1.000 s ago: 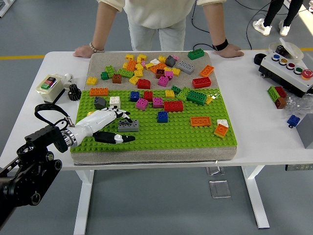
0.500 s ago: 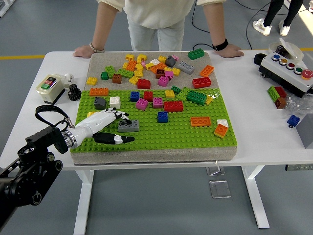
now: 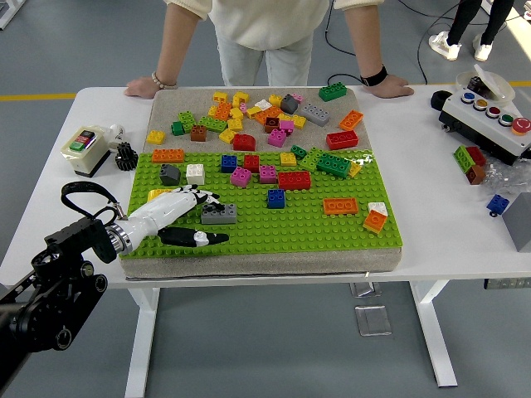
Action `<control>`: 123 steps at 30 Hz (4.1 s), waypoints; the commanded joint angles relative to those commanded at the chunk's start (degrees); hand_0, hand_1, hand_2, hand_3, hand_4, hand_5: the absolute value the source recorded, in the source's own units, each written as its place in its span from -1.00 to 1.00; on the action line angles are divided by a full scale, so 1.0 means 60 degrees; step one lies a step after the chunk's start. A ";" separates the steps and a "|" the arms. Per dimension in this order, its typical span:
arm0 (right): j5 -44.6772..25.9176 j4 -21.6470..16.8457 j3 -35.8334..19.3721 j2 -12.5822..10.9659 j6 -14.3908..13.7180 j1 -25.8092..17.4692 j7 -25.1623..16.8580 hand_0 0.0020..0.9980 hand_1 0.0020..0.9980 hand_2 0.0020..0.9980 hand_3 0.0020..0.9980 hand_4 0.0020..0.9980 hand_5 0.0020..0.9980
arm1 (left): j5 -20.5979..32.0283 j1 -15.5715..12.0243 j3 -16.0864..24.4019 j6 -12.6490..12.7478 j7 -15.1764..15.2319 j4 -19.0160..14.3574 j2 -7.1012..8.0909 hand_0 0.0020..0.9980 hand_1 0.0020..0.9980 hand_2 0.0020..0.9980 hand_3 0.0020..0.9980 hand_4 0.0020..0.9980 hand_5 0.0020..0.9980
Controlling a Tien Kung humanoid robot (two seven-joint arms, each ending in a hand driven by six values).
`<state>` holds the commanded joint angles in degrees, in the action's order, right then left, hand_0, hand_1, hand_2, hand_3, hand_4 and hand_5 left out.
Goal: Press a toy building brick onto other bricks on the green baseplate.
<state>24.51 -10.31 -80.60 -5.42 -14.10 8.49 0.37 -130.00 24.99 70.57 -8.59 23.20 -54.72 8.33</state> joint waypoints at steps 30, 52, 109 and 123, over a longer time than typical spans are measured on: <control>0.0032 0.0000 0.0052 0.0019 -0.0049 -0.0011 -0.0002 0.47 0.31 0.41 0.17 0.82 -0.02 | 0.0000 -0.0083 -0.0155 -0.0054 -0.0041 0.0033 -0.0002 1.00 0.85 0.85 0.47 1.00 0.79; 0.0033 0.0000 -0.0013 0.0028 -0.0033 -0.0002 -0.0029 0.47 0.31 0.41 0.17 0.82 -0.02 | 0.0000 -0.0054 0.0859 0.0024 0.0019 -0.1239 0.0114 1.00 0.77 0.75 0.46 1.00 0.75; -0.0060 0.0000 0.0049 0.0006 -0.0059 0.0060 -0.0030 0.47 0.31 0.41 0.17 0.82 -0.02 | 0.0000 0.1132 0.1205 0.0872 0.0515 0.1960 0.0520 0.65 0.43 0.24 0.15 0.75 -0.60; -0.0041 0.0000 0.0104 0.0009 -0.0084 0.0063 0.0002 0.47 0.31 0.41 0.17 0.82 -0.02 | 0.0000 0.1194 0.1008 0.1051 0.0543 0.2357 0.0544 0.66 0.44 0.24 0.14 0.74 -0.61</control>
<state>24.26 -10.31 -79.98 -5.36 -14.61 8.87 0.38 -130.00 32.15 76.61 -2.29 26.45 -40.58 11.60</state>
